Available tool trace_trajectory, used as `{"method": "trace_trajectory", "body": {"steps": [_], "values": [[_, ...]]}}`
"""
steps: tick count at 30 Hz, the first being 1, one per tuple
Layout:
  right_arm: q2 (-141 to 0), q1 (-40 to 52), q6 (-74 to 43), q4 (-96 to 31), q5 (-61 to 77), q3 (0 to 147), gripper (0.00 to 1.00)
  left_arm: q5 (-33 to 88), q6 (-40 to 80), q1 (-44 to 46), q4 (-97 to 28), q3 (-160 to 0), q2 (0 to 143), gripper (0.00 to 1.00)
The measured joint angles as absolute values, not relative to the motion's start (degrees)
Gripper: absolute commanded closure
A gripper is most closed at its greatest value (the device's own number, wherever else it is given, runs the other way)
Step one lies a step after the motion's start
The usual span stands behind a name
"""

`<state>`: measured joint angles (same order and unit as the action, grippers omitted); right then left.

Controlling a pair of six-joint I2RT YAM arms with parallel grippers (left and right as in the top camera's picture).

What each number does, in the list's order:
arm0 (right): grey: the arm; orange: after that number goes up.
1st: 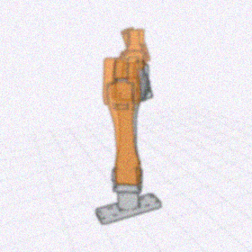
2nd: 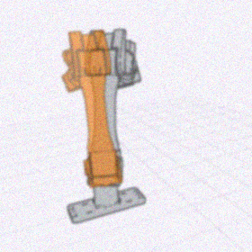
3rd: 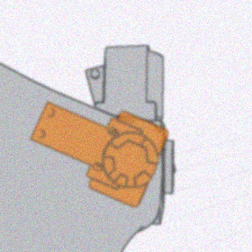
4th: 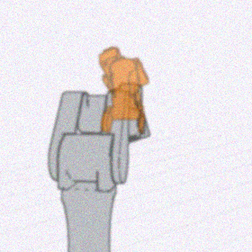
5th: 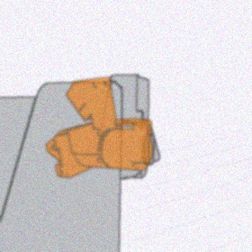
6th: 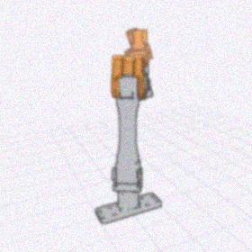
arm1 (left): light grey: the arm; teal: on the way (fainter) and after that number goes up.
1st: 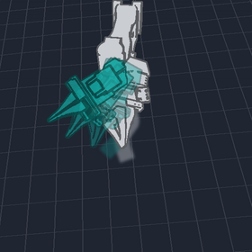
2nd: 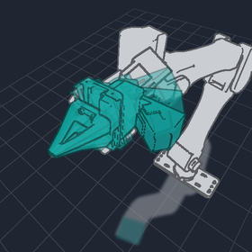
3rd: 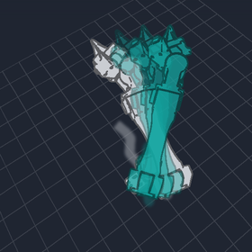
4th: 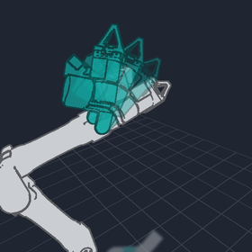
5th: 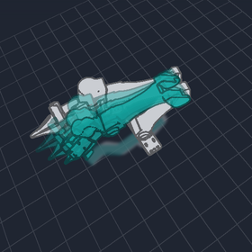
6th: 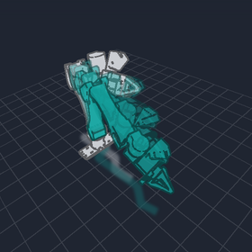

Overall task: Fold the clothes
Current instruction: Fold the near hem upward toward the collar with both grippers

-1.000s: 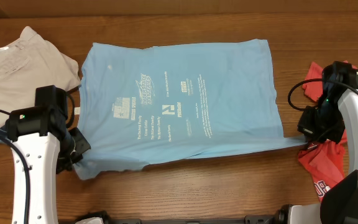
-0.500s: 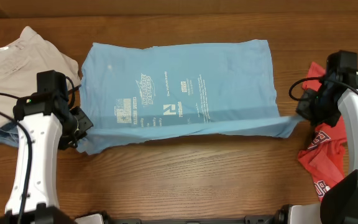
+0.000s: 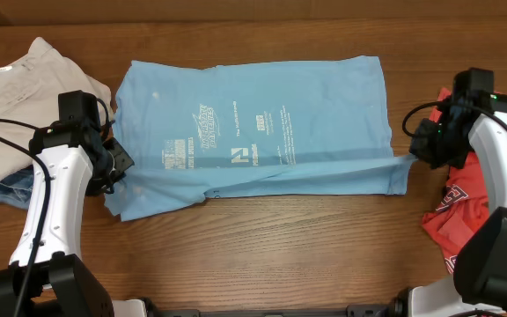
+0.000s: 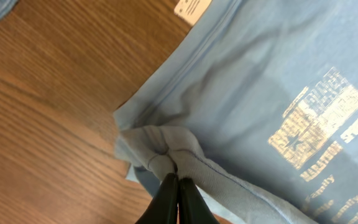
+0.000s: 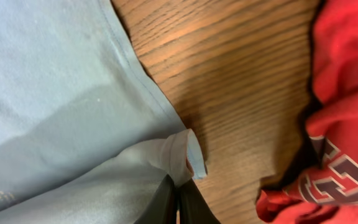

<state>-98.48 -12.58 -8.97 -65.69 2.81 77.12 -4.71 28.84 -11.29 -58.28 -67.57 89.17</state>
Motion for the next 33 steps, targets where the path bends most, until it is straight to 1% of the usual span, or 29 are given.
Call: {"method": "trace_trajectory", "body": {"steps": [8, 17, 26, 28, 30, 33], "values": [[-102.3, -9.1, -7.8, -62.3, 3.1, 77.1, 0.96, -4.7, 28.8, -11.3, -55.4, -67.6, 91.6, 0.96], [-103.6, -9.0, -7.5, -57.8, 3.0, 77.1, 0.96, -5.0, 28.8, -11.3, -53.5, -67.5, 95.4, 0.96], [-103.6, -9.0, -7.4, -57.5, 3.0, 77.1, 0.96, -4.7, 28.8, -11.3, -47.1, -67.5, 96.8, 0.95], [-103.6, -9.0, -7.4, -57.3, 3.0, 77.1, 0.96, -3.6, 28.9, -11.3, -45.7, -67.5, 96.8, 0.95], [-103.6, -9.0, -7.5, -56.9, 3.0, 77.1, 0.96, -2.6, 28.8, -11.3, -44.5, -67.5, 96.8, 0.89], [-103.6, -9.0, -7.4, -56.5, 3.0, 77.1, 0.96, -1.3, 29.0, -11.3, -43.3, -67.5, 96.8, 0.88]]}}
